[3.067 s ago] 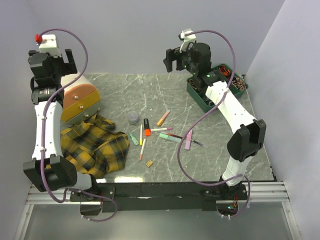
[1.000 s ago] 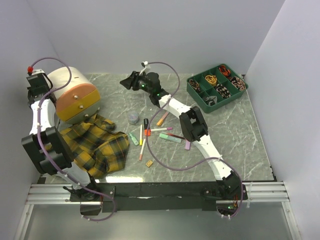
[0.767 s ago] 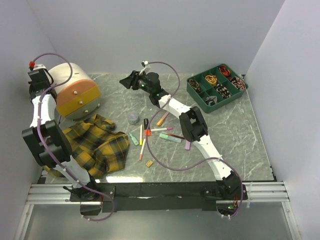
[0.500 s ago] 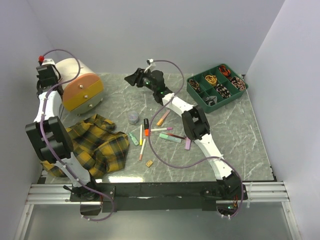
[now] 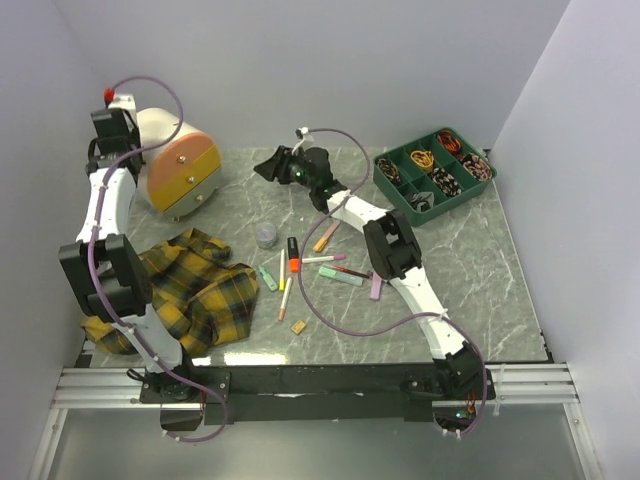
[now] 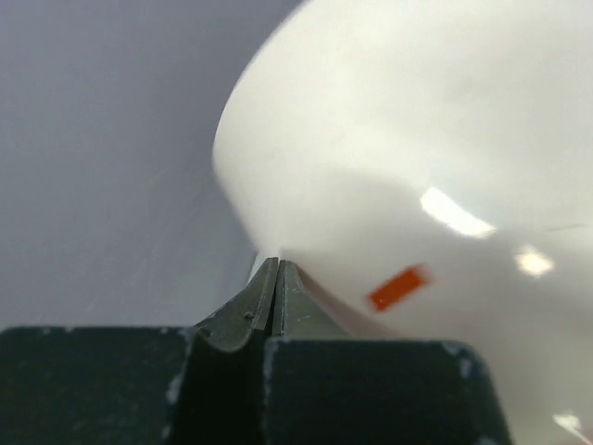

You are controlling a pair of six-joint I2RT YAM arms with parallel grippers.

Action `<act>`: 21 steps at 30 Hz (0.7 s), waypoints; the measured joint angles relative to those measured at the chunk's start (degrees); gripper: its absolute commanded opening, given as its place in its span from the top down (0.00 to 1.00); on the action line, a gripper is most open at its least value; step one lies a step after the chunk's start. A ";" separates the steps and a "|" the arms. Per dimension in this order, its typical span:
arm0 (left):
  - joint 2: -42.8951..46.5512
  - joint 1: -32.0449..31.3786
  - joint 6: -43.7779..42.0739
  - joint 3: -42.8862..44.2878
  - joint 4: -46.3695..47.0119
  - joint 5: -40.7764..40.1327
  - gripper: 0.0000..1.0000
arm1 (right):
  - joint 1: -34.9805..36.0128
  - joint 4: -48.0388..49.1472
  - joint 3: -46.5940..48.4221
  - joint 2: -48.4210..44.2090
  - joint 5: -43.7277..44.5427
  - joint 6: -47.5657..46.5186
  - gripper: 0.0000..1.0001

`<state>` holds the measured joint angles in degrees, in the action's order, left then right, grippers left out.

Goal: Sort the stationery into containers
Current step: Move the storage box to the center of the board.

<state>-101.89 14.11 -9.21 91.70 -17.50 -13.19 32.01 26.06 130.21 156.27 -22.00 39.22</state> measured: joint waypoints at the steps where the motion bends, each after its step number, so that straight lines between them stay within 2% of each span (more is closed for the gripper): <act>1: 0.09 -0.17 -0.02 1.40 -0.35 1.49 0.99 | -0.04 -0.11 -1.11 -0.37 -0.39 0.22 0.38; 4: 2.34 -0.76 -0.46 3.58 1.38 5.90 0.99 | -0.55 -0.26 -6.03 -2.49 -1.79 0.87 0.38; 8: 4.13 -1.27 -2.08 7.02 5.11 6.91 0.99 | -1.95 -0.11 -12.44 -6.51 -4.04 1.25 0.38; 13: -4.42 0.63 -1.57 19.06 7.85 5.84 0.99 | -4.59 0.74 -18.97 -12.37 -5.95 0.98 0.38; 18: -16.96 2.91 0.35 30.49 5.57 5.38 0.99 | -6.91 2.56 -25.46 -19.32 -7.08 0.13 0.37; 21: -22.10 3.28 1.16 33.73 4.11 5.25 0.99 | -7.45 3.54 -28.24 -22.34 -7.54 -0.31 0.37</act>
<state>-123.98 17.39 -8.05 125.43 -13.39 -7.94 24.56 29.61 101.97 133.93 -29.54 38.92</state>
